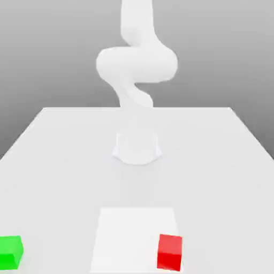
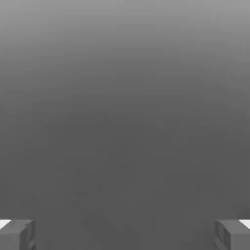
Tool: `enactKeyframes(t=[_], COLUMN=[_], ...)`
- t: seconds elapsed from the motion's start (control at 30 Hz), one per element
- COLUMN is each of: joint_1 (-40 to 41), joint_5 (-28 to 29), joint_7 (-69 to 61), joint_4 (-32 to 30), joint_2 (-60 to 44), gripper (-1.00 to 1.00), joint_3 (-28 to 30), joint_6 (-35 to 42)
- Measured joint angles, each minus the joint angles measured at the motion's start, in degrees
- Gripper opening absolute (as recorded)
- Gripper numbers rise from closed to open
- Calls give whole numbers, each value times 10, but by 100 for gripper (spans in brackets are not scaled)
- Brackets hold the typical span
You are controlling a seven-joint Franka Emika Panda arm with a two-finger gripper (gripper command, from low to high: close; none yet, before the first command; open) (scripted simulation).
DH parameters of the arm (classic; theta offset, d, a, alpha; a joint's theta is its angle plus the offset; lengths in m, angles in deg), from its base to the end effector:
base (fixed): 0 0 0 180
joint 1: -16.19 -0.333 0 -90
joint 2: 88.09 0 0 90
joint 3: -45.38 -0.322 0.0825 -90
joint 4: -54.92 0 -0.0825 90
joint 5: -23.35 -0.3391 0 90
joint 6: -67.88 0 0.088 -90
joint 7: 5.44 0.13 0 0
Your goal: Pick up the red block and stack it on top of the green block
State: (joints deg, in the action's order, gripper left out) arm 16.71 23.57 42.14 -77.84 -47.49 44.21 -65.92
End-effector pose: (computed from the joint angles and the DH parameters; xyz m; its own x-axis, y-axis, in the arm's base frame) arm 0.3472 0.0065 0.6621 0.5090 -0.7271 0.4607 -0.5472 -0.6865 -0.4788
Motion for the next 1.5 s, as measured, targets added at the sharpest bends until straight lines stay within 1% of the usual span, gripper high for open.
enactKeyframes(t=[0.27, 0.57, 0.8, 0.97, 1.0, 1.23, 1.4, 1.5], joint_1=[14, 13, -2, -16, -20, -20, -4, 39], joint_5=[12, 33, 37, 64, 68, 69, 38, 16], joint_7=[60, 132, 178, 205, 208, 209, 188, 198], joint_4=[-32, -66, -94, -84, -82, -81, -94, -69], joint_2=[-170, -357, -501, -605, -621, -622, -535, -532], gripper=[0, 0, 0, 0, -100, -100, -100, -100], joint_3=[-38, -64, -69, -53, -48, -48, -64, -26], joint_6=[-65, -137, -194, -271, -284, -285, -211, -183])
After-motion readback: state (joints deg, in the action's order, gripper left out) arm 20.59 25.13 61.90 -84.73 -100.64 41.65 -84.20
